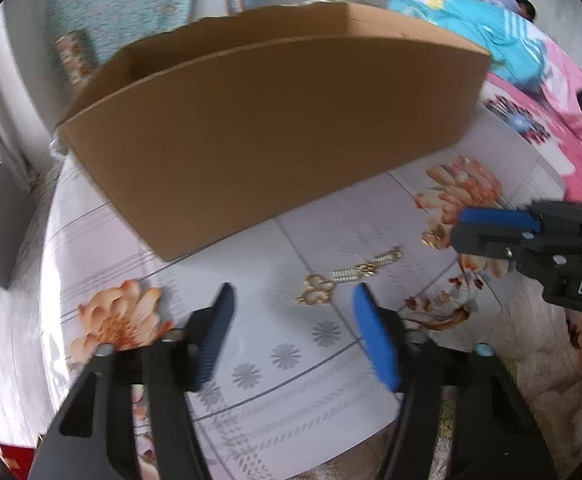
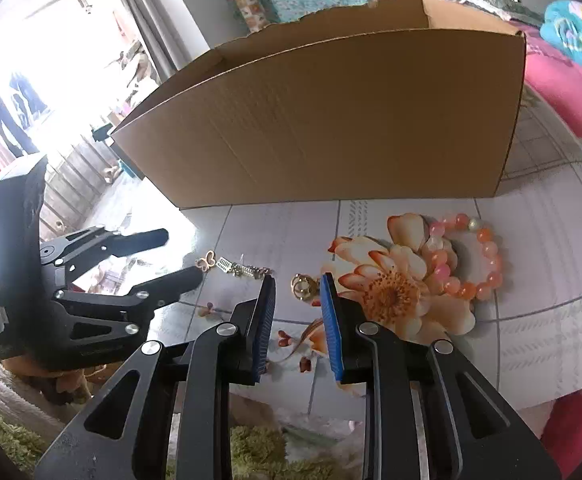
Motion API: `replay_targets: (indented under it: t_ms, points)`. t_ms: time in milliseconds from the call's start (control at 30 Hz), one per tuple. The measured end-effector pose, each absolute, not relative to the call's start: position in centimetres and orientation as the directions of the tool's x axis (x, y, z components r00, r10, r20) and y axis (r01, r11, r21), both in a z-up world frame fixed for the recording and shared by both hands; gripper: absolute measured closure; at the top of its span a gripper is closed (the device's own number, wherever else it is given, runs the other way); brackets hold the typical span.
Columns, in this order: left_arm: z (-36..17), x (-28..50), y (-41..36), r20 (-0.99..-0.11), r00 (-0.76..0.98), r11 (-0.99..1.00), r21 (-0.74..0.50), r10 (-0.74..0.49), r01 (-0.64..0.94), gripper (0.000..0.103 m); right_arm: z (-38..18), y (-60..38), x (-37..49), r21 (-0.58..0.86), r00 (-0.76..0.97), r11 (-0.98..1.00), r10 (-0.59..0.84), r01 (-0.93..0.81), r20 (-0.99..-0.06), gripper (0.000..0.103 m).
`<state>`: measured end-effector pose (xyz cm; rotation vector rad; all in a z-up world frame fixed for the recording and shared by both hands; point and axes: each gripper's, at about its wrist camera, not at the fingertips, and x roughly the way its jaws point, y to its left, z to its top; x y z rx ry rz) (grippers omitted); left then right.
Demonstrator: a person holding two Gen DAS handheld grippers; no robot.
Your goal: Organize jewelry
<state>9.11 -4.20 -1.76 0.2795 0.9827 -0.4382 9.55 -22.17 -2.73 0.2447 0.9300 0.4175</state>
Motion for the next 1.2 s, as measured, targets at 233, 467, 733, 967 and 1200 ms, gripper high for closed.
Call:
replay_targets:
  t_ms: [233, 467, 733, 967, 1200]
  points:
    - [-2.6, 10.8, -5.2, -0.866, 0.433, 0.854, 0.014, -0.250, 0.521, 0.071, -2.8, -22.0, 10.4, 0.372, 0.533, 0.897, 0.442, -0.239, -0.722, 0.079]
    - [-2.8, 10.4, -6.1, -0.869, 0.430, 0.843, 0.028, -0.245, 0.537, 0.090, -2.7, -22.3, 10.6, 0.376, 0.537, 0.895, 0.444, -0.238, -0.717, 0.079]
    - [-2.5, 9.7, -5.8, -0.862, 0.437, 0.850, 0.014, -0.257, 0.526, 0.091, -2.6, -23.1, 10.3, 0.376, 0.546, 0.897, 0.440, -0.233, -0.713, 0.079]
    - [-1.3, 9.1, -4.0, -0.847, 0.462, 0.863, 0.008, -0.263, 0.506, 0.091, -2.4, -23.3, 9.7, 0.368, 0.547, 0.896, 0.443, -0.248, -0.711, 0.079]
    - [-0.7, 9.0, -3.3, -0.835, 0.479, 0.878, -0.010, -0.270, 0.478, 0.091, -2.4, -22.4, 9.4, 0.330, 0.544, 0.904, 0.427, -0.272, -0.722, 0.079]
